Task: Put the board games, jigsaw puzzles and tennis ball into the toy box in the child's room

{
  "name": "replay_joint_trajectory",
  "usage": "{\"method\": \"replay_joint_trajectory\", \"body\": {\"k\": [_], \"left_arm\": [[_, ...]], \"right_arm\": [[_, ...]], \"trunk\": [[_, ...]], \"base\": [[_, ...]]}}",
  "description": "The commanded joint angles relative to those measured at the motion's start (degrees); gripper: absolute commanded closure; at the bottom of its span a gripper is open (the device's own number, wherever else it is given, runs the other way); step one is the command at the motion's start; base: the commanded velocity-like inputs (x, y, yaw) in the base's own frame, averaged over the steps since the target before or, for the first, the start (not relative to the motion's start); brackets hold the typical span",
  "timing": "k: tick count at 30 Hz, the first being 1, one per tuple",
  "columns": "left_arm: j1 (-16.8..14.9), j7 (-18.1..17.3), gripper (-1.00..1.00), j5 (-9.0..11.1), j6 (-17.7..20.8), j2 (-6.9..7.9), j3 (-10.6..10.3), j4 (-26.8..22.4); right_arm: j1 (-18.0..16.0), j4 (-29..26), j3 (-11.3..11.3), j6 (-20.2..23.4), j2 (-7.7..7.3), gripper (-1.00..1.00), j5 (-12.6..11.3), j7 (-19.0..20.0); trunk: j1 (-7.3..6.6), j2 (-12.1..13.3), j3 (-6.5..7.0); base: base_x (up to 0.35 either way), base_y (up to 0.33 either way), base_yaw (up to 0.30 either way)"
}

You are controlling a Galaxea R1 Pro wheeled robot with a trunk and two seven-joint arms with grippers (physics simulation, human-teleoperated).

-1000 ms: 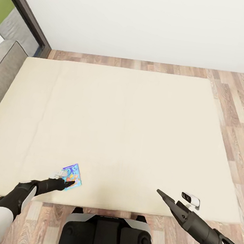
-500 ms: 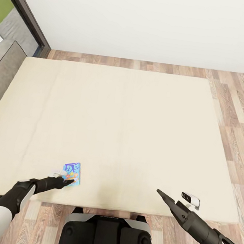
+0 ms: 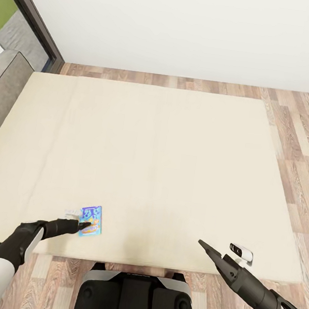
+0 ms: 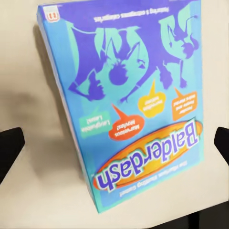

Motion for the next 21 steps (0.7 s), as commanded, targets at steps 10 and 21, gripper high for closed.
{"method": "replay_joint_trajectory", "body": {"k": [10, 21], "left_arm": [[-1.7, 2.5, -1.0, -0.5, 1.9, -0.14, 0.5, -1.1], [-4.5, 7.3, -1.0, -0.3, 2.0, -0.63, 0.6, -1.1]], "right_arm": [[0.0, 0.0, 0.0, 0.4, -0.02, -1.0, -0.2, 0.1], [0.0, 0.0, -0.1, 0.4, 0.07, -1.0, -0.2, 0.1]], "trunk": [[0.03, -0.1, -0.06], [0.03, -0.1, -0.06]], "base": [[0.0, 0.0, 0.0], [0.0, 0.0, 0.0]]}}
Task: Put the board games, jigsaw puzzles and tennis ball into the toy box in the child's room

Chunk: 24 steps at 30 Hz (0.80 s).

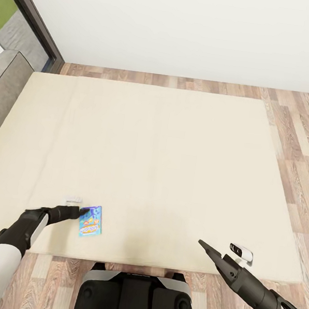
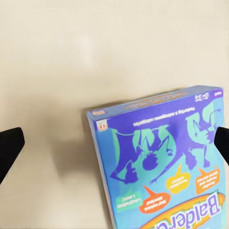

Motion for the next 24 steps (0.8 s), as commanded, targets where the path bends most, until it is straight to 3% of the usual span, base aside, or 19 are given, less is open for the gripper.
{"method": "replay_joint_trajectory", "body": {"k": [1, 24], "left_arm": [[-0.2, -0.1, -1.0, -0.4, 0.3, -0.07, 0.3, -0.1], [-1.1, 1.1, -1.0, -0.5, 0.1, -1.01, 0.1, 0.0]], "right_arm": [[0.0, 0.0, 0.0, 0.5, -0.01, -1.0, -0.2, 0.1], [0.0, 0.0, 0.0, 0.6, -0.03, -1.0, -0.2, 0.2]], "trunk": [[0.03, -0.1, -0.06], [0.03, -0.1, -0.91]], "base": [[0.0, 0.0, 0.0], [0.0, 0.0, 0.0]]}}
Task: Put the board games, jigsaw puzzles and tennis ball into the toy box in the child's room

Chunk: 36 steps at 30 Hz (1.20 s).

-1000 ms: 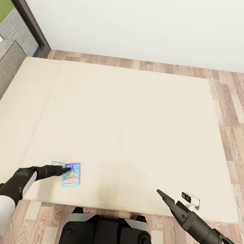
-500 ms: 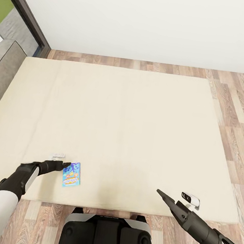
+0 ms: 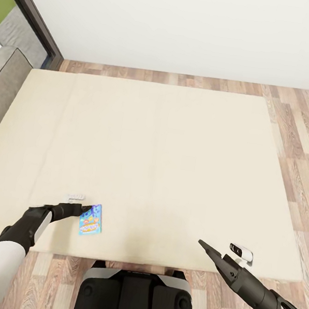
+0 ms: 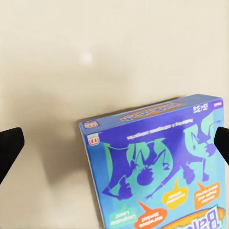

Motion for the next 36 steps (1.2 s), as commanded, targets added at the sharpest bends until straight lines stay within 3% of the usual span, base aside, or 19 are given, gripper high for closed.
{"method": "replay_joint_trajectory", "body": {"k": [1, 36], "left_arm": [[0.0, -0.5, -1.0, -0.4, 0.3, -0.12, 0.3, -0.1], [0.0, -1.0, -1.0, -0.5, 0.2, -0.75, 0.2, 0.6]], "right_arm": [[0.0, 0.0, 0.0, 0.5, 0.0, -1.0, -0.2, 0.1], [0.0, 0.0, -0.1, 0.5, -0.07, -1.0, -0.2, 0.1]], "trunk": [[0.03, -0.1, -0.11], [0.03, -0.1, -0.63]], "base": [[0.0, 0.0, 0.0], [0.0, 0.0, 0.0]]}}
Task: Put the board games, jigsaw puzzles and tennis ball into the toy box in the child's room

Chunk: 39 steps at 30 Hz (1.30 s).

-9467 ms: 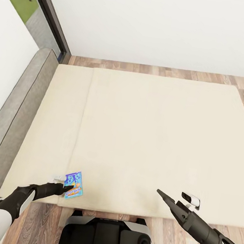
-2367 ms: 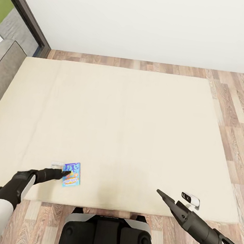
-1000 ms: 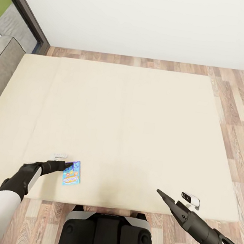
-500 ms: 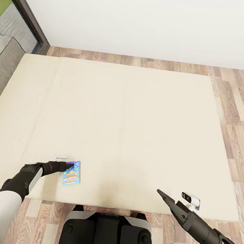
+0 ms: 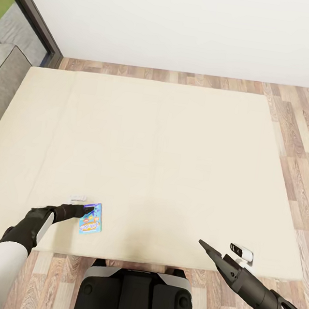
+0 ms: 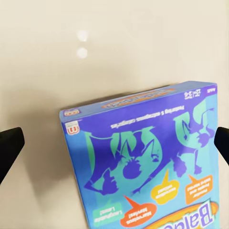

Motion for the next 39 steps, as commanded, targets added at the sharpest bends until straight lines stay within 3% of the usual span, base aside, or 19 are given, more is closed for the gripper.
{"method": "replay_joint_trajectory", "body": {"k": [1, 39], "left_arm": [[0.0, -0.5, -1.0, -0.4, 0.3, -0.05, 0.3, -0.1], [0.0, -0.6, -1.0, -0.5, 0.2, -0.05, 0.3, -0.1]], "right_arm": [[0.0, 0.0, 0.0, 0.5, -0.01, -1.0, -0.2, 0.1], [0.0, 0.0, 0.0, 0.6, -0.01, -1.0, -0.2, 0.1]], "trunk": [[0.03, -0.1, -0.07], [0.03, -0.1, -1.51]], "base": [[0.0, 0.0, 0.0], [0.0, 0.0, 0.0]]}}
